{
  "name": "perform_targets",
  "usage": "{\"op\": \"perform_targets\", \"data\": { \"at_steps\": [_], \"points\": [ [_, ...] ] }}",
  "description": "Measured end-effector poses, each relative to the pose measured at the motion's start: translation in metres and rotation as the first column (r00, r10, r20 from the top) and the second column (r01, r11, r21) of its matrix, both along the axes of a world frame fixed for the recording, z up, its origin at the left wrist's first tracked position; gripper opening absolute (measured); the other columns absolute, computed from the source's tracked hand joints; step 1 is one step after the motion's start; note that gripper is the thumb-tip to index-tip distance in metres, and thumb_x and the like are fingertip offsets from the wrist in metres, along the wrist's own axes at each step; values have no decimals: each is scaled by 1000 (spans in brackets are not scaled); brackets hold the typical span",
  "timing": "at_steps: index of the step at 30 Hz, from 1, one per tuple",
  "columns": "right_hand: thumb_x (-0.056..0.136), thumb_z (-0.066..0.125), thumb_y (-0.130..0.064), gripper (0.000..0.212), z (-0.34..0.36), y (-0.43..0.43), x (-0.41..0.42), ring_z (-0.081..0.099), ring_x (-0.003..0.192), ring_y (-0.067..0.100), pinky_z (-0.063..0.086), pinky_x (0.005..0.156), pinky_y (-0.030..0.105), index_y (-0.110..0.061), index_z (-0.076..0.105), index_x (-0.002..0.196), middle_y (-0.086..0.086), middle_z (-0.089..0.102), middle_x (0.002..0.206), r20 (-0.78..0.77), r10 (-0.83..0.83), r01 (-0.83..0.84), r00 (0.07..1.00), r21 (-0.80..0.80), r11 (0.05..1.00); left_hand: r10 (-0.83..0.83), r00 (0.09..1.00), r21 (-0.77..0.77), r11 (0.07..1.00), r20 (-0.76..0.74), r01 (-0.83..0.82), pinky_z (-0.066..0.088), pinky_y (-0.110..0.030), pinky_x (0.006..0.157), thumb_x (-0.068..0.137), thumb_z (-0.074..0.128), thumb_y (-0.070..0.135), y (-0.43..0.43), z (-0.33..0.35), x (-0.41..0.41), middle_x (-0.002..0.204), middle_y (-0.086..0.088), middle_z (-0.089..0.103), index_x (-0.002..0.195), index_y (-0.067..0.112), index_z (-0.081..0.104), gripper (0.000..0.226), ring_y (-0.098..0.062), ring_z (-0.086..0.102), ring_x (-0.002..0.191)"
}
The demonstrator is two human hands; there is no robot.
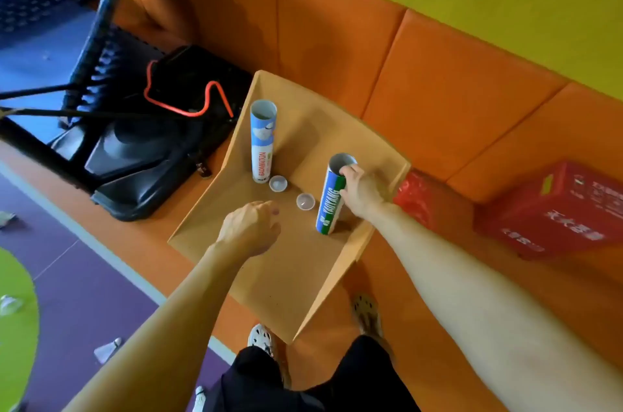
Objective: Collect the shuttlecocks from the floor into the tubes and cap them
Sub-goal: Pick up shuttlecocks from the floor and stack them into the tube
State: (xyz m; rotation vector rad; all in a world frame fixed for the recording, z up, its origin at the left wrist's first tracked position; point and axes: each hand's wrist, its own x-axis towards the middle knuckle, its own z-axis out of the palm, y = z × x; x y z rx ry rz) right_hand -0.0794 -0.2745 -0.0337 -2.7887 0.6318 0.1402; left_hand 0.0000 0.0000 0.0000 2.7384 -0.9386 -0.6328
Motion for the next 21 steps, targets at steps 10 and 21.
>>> {"op": "perform_targets", "data": {
  "at_steps": [10,21],
  "points": [
    [94,74,-21,26,22,-34,7,55,75,26,44,67,38,-13,57,77,1,55,78,121,287,-311,950,307,899,342,927,40,939,-156,-340,56,-35,86,79,89,64,-52,-28,-41,140,6,62,153,30,51,90,-20,65,122],
    [97,74,-27,14,24,14,20,77,77,26,65,76,41,-14,74,97,10,77,81,69,348,-253,935,818,517,658,745,-169,727,-108,-666,54,-40,69,73,93,50,-39,-55,-89,98,6,61,123,30,49,70,-24,64,85]
  ]
}}
